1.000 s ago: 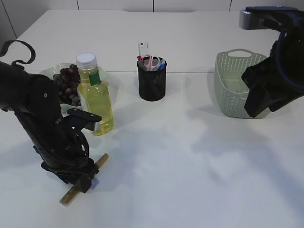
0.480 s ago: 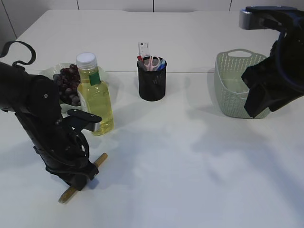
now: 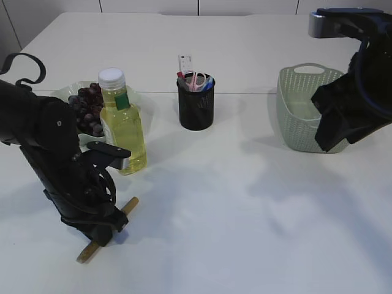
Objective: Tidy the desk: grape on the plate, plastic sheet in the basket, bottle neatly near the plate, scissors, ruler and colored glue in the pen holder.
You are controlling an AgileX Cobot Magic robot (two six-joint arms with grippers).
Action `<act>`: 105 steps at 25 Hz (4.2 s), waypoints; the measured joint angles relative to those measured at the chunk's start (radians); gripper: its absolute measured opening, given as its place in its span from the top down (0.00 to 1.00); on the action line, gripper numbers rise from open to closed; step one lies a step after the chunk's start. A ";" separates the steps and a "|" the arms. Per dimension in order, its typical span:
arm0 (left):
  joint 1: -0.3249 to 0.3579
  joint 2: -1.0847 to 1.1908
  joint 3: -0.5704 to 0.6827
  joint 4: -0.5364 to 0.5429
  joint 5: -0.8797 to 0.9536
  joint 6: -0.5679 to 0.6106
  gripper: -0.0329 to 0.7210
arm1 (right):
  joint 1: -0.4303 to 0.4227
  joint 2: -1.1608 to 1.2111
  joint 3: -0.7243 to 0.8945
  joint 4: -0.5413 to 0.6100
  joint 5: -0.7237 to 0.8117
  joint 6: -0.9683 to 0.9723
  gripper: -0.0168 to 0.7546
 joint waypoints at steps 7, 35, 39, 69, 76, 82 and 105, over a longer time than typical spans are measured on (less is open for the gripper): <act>0.000 -0.027 0.000 -0.019 0.006 0.000 0.79 | 0.000 0.000 0.000 0.000 0.000 0.000 0.49; -0.003 -0.506 0.008 -0.506 -0.036 0.223 0.79 | 0.000 0.000 0.000 0.515 -0.172 -0.208 0.49; -0.003 -0.509 0.010 -0.649 -0.039 0.301 0.79 | 0.000 0.000 0.000 0.709 -0.202 -0.338 0.49; -0.004 -0.509 0.010 -1.083 -0.011 0.583 0.79 | 0.126 0.135 0.000 1.229 -0.396 -0.762 0.38; -0.004 -0.509 0.010 -1.079 0.007 0.586 0.79 | 0.135 0.161 0.000 1.272 -0.396 -0.775 0.47; -0.004 -0.509 0.010 -1.070 0.007 0.586 0.79 | 0.135 0.161 0.000 1.260 -0.409 -0.790 0.48; -0.004 -0.509 0.010 -1.062 -0.007 0.586 0.77 | 0.135 0.101 0.000 1.125 -0.442 -0.795 0.59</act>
